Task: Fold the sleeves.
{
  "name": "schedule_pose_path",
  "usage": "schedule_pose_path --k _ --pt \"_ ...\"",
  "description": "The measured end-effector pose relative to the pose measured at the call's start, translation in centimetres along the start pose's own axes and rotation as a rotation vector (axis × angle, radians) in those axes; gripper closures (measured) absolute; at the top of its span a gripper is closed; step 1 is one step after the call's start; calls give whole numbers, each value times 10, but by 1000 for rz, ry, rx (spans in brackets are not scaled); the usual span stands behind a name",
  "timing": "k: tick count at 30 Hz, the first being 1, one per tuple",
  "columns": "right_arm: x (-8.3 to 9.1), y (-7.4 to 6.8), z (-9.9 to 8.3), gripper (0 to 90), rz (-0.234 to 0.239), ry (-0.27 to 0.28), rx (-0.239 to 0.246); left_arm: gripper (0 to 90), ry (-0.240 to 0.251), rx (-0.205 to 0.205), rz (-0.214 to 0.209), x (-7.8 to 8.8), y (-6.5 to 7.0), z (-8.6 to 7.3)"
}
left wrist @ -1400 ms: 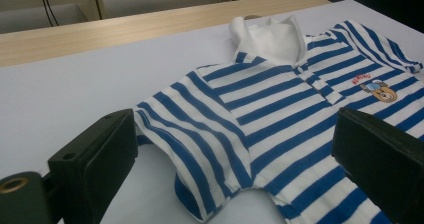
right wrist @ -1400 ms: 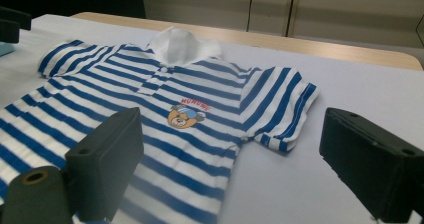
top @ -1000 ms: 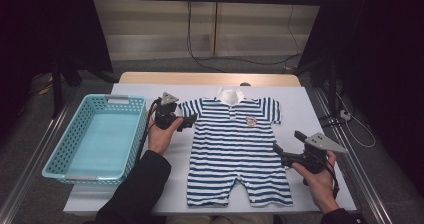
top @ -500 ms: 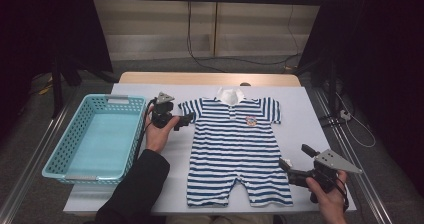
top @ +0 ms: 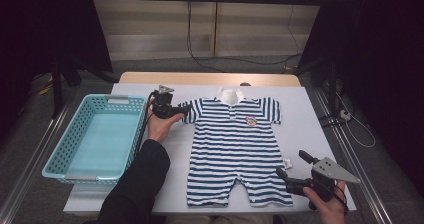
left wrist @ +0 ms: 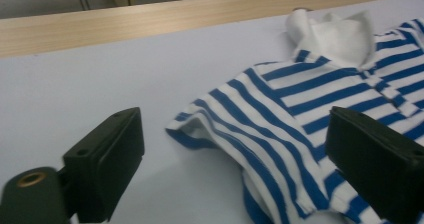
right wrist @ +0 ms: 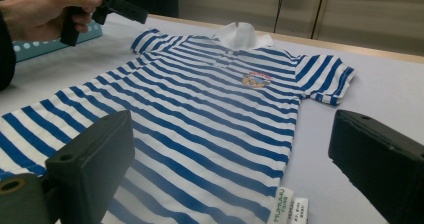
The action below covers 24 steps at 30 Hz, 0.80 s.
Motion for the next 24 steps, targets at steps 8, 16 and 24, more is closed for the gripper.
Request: schedule_pose_path --k 8,16,24 --pt "-3 1 -3 60 7 -24 6 273 -44 76 83 -17 -8 4" --pt "-8 4 -5 60 16 -45 -9 487 -107 75 71 -34 -12 4" --pt "-6 3 -6 60 18 -47 -11 558 -126 -26 86 -41 -9 -5"
Point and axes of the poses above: each handheld gripper's, and its own axes: x roughly backward along the jaws, z roughly out of its top, y roughly to its right, the point moved 4 cm from there along -x, roughly forward along the jaws, and after that the axes turned 15 degrees about z, right-handed, at the moved point
